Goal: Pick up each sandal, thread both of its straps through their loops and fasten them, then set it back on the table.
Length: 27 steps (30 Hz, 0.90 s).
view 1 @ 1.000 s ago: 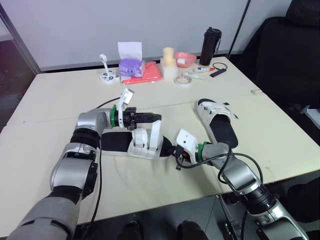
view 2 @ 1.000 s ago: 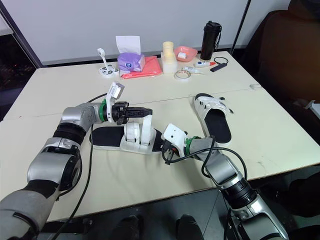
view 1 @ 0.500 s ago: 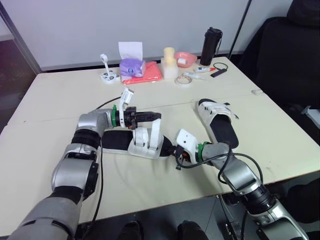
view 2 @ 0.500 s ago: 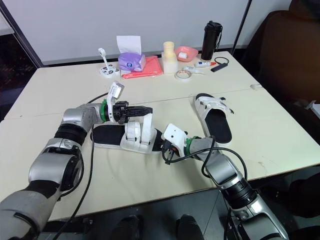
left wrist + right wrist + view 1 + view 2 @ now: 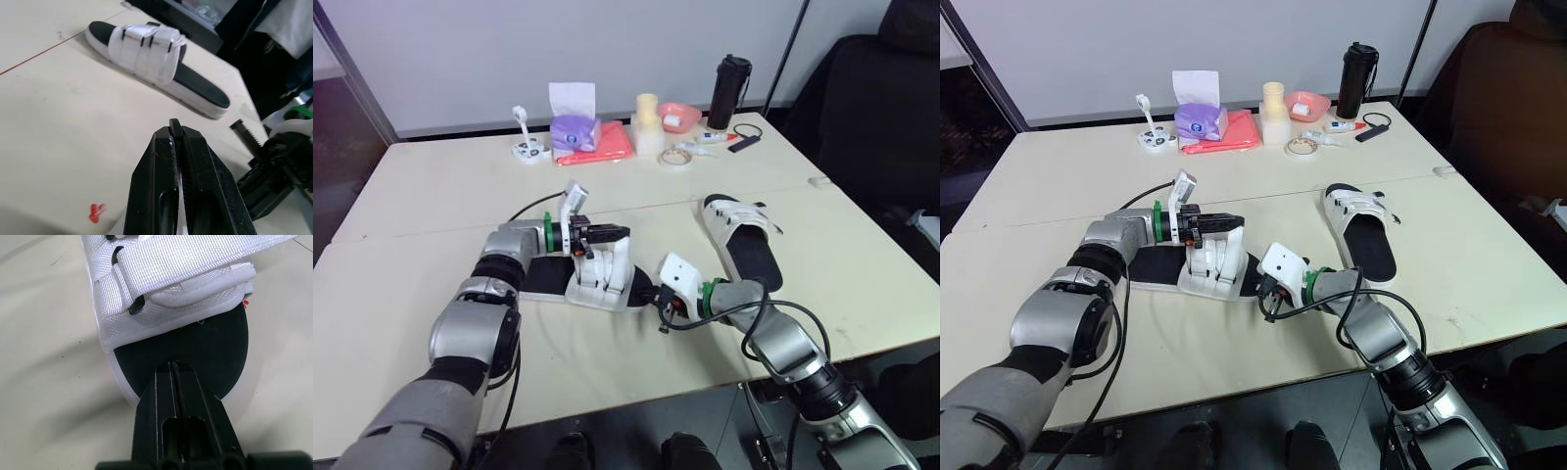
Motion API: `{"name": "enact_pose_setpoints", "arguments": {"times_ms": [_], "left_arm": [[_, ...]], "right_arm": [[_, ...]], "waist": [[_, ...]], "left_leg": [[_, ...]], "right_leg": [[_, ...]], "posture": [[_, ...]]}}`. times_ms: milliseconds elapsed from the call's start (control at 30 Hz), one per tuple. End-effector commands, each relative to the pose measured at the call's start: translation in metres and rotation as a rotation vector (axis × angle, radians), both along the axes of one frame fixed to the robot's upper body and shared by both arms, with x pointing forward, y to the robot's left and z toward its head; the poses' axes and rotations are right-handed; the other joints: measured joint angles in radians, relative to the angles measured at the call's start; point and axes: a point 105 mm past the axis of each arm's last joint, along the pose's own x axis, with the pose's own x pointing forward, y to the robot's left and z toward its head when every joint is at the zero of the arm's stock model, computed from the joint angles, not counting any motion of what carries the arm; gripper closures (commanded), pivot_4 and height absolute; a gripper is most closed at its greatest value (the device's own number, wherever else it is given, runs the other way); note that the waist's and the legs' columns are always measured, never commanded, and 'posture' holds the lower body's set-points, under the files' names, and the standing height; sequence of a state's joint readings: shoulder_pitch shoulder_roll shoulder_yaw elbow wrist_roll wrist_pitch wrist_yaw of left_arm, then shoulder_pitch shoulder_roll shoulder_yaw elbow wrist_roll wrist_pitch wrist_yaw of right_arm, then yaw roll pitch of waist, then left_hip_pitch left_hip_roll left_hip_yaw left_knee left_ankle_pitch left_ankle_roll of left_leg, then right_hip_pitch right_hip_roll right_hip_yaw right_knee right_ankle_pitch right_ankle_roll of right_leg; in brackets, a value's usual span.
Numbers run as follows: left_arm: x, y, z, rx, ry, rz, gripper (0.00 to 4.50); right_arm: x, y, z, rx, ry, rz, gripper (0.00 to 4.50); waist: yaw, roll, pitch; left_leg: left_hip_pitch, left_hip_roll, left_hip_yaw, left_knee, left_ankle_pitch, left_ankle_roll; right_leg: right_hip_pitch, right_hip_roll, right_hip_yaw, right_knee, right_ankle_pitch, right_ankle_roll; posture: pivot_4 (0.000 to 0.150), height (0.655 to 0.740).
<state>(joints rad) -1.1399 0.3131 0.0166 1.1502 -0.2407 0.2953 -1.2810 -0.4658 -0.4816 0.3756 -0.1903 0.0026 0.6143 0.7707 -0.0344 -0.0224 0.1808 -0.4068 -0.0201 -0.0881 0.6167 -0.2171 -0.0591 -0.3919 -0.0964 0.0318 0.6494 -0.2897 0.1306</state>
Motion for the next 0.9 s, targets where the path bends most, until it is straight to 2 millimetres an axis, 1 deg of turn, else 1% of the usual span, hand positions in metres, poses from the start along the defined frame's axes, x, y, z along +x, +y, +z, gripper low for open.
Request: {"name": "enact_pose_setpoints", "arguments": {"times_ms": [33, 233, 400, 467, 533, 600, 633, 700, 733, 833, 900], "left_arm": [[0.009, 0.008, 0.005, 0.036, -0.037, 0.072, 4.41], [0.01, 0.016, -0.002, 0.062, -0.01, 0.101, 4.41], [0.006, 0.022, -0.01, 0.063, 0.044, 0.098, 4.41], [0.006, 0.026, -0.016, 0.076, 0.073, 0.12, 3.78], [0.006, 0.03, -0.02, 0.08, 0.094, 0.141, 2.98], [0.007, 0.035, -0.023, 0.096, 0.096, 0.163, 1.86], [0.008, 0.039, -0.025, 0.114, 0.083, 0.181, 1.41], [0.01, 0.045, -0.027, 0.138, 0.056, 0.214, 0.32], [0.013, 0.049, -0.026, 0.144, 0.04, 0.236, 0.09], [0.018, 0.053, -0.016, 0.115, 0.004, 0.28, 0.09], [0.021, 0.051, -0.002, 0.073, -0.019, 0.278, 0.09]], "right_arm": [[-0.007, -0.007, -0.025, -0.048, 0.094, -0.025, 4.5], [-0.007, -0.006, -0.025, -0.047, 0.095, -0.024, 4.5], [-0.007, -0.007, -0.025, -0.048, 0.094, -0.021, 4.5], [-0.007, -0.007, -0.025, -0.05, 0.095, -0.02, 4.5], [-0.007, -0.007, -0.026, -0.053, 0.095, -0.018, 4.5], [-0.006, -0.007, -0.026, -0.059, 0.094, -0.016, 4.5], [-0.006, -0.007, -0.026, -0.059, 0.094, -0.016, 4.5], [-0.006, -0.007, -0.026, -0.061, 0.093, -0.015, 4.5], [-0.006, -0.007, -0.026, -0.061, 0.092, -0.015, 4.5], [-0.005, -0.007, -0.026, -0.061, 0.092, -0.015, 4.5], [-0.005, -0.007, -0.026, -0.06, 0.092, -0.014, 4.5]], "waist": [[0.0, 0.0, 0.0], [0.0, 0.0, -0.001], [-0.002, 0.0, -0.001], [-0.003, 0.0, -0.001], [-0.005, 0.0, -0.001], [-0.007, 0.0, -0.001], [-0.006, 0.0, -0.001], [-0.004, 0.0, -0.001], [-0.005, 0.0, -0.001], [-0.005, 0.0, -0.001], [-0.006, 0.0, -0.001]], "left_leg": [[0.0, 0.0, 0.0, 0.0, 0.0, 0.0], [0.001, 0.0, -0.001, 0.001, 0.0, 0.0], [0.001, 0.0, -0.001, 0.001, 0.0, 0.0], [0.001, 0.0, -0.001, 0.001, 0.0, 0.0], [0.001, 0.0, -0.002, 0.001, 0.0, 0.0], [0.001, 0.0, -0.002, 0.001, 0.0, 0.0], [0.001, 0.0, -0.002, 0.001, 0.0, 0.0], [0.0, 0.0, -0.002, 0.001, 0.0, 0.0], [0.0, 0.0, -0.002, 0.001, 0.0, 0.0], [0.001, 0.0, -0.002, 0.001, 0.0, 0.0], [0.0, 0.0, -0.002, 0.001, 0.0, 0.0]], "right_leg": [[0.0, 0.0, 0.0, 0.0, 0.0, 0.0], [0.002, 0.0, -0.001, 0.001, 0.0, 0.0], [0.002, 0.0, -0.001, 0.001, 0.0, 0.0], [0.002, 0.0, -0.001, 0.001, 0.0, 0.0], [0.002, 0.0, -0.002, 0.001, 0.0, 0.0], [0.001, 0.0, -0.002, 0.001, 0.0, 0.0], [0.001, 0.0, -0.002, 0.001, 0.0, 0.0], [0.001, 0.0, -0.002, 0.001, 0.0, 0.0], [0.001, 0.0, -0.002, 0.001, 0.0, 0.0], [0.001, 0.0, -0.002, 0.001, 0.0, 0.0], [0.001, 0.0, -0.002, 0.001, 0.0, 0.0]], "posture": [[0.15, 0.74], [0.15, 0.74], [0.15, 0.74], [0.15, 0.74], [0.15, 0.74], [0.15, 0.74], [0.15, 0.74], [0.15, 0.74], [0.15, 0.74], [0.15, 0.74], [0.15, 0.74]]}}
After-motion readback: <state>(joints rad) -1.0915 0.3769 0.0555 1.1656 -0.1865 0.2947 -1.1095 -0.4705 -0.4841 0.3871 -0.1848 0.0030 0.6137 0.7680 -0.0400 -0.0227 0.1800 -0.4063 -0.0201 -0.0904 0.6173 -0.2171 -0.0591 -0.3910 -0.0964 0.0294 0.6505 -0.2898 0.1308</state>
